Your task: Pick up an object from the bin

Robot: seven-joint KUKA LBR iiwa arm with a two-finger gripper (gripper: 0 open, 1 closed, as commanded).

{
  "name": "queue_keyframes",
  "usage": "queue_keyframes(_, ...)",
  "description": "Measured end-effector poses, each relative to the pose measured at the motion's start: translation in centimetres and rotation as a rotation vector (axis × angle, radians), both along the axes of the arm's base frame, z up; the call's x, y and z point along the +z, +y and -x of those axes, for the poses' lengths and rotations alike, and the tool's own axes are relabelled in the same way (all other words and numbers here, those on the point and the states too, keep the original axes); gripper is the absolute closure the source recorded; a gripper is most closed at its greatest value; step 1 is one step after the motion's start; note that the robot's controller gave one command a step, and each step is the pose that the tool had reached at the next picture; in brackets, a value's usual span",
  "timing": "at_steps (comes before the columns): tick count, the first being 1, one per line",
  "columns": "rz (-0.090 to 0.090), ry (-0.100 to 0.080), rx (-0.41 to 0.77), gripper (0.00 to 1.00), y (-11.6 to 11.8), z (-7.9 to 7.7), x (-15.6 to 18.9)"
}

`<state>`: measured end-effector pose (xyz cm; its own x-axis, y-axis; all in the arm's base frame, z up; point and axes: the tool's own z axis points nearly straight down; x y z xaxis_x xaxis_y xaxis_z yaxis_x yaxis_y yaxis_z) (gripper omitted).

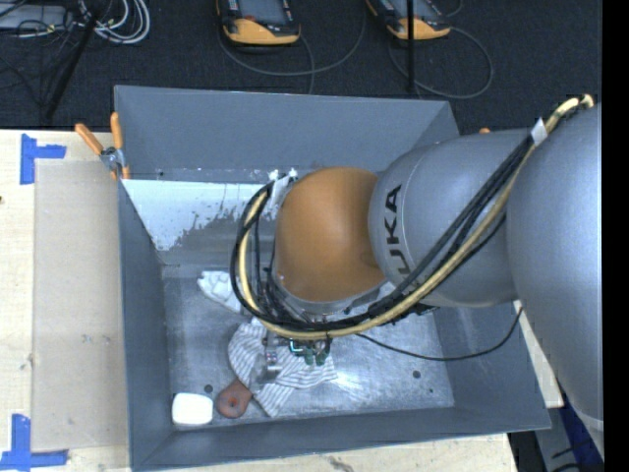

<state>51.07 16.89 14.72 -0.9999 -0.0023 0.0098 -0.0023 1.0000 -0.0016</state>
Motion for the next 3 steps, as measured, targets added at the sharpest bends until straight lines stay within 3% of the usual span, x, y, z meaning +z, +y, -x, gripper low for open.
queue_keyframes(1, -0.001, -0.007, -0.003, 0.00, -0.1, -0.2, 0.4)
queue_keyframes(2, -0.017, -0.007, -0.168, 1.00, -1.6, -0.4, -6.3)
queue_keyframes(3, -0.018, -0.007, -0.169, 1.00, -1.6, -0.4, -6.3)
